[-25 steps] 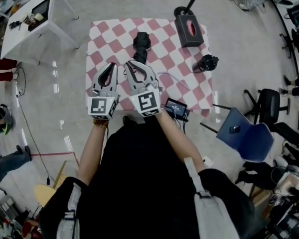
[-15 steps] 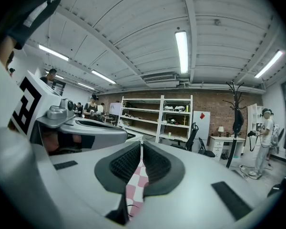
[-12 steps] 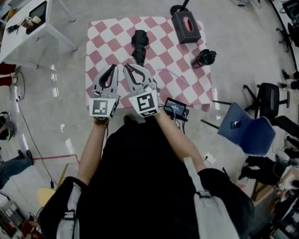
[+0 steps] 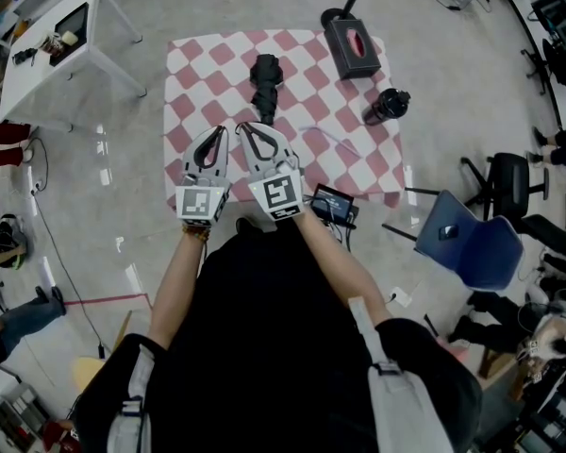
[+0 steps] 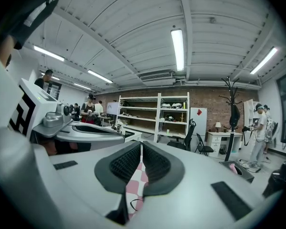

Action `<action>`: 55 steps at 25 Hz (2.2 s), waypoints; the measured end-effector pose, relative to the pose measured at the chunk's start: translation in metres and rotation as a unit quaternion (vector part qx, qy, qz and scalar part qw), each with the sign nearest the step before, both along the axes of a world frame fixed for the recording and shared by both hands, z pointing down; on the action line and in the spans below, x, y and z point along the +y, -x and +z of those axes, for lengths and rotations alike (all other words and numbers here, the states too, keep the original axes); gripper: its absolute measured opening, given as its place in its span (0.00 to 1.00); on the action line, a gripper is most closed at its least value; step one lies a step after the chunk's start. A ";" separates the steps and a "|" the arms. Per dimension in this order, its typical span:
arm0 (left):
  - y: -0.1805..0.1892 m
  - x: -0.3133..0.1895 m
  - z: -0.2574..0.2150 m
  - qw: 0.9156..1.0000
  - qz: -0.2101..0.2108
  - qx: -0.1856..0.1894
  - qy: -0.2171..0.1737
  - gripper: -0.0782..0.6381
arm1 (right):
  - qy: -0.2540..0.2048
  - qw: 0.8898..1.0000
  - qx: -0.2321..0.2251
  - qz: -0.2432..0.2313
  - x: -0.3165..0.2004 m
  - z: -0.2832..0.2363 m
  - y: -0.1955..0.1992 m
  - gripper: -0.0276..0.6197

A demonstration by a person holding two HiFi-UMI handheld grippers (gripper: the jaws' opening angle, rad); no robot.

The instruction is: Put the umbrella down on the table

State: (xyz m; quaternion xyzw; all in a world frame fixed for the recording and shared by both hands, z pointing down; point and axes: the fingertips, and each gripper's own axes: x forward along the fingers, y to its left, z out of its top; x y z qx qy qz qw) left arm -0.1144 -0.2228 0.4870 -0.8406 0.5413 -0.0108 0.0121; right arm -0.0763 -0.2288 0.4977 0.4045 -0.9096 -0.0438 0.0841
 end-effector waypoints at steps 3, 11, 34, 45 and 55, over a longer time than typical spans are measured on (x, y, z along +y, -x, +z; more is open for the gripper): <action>0.003 0.003 0.010 1.000 -0.002 -0.001 0.010 0.15 | 0.000 1.000 0.002 -0.003 0.003 0.005 0.004 0.07; 0.011 0.007 0.034 0.999 -0.005 -0.006 0.043 0.15 | 0.025 1.000 0.007 -0.009 0.007 0.030 0.014 0.07; 0.015 0.007 0.071 0.997 -0.002 -0.006 0.080 0.13 | 0.072 0.997 0.028 -0.003 0.001 0.063 0.010 0.07; 0.010 0.003 0.074 0.996 0.004 -0.013 0.087 0.13 | 0.076 0.997 0.030 0.000 -0.002 0.067 0.005 0.07; 0.010 0.003 0.075 0.995 -0.001 -0.015 0.094 0.13 | 0.080 0.996 0.032 -0.004 -0.001 0.071 0.005 0.07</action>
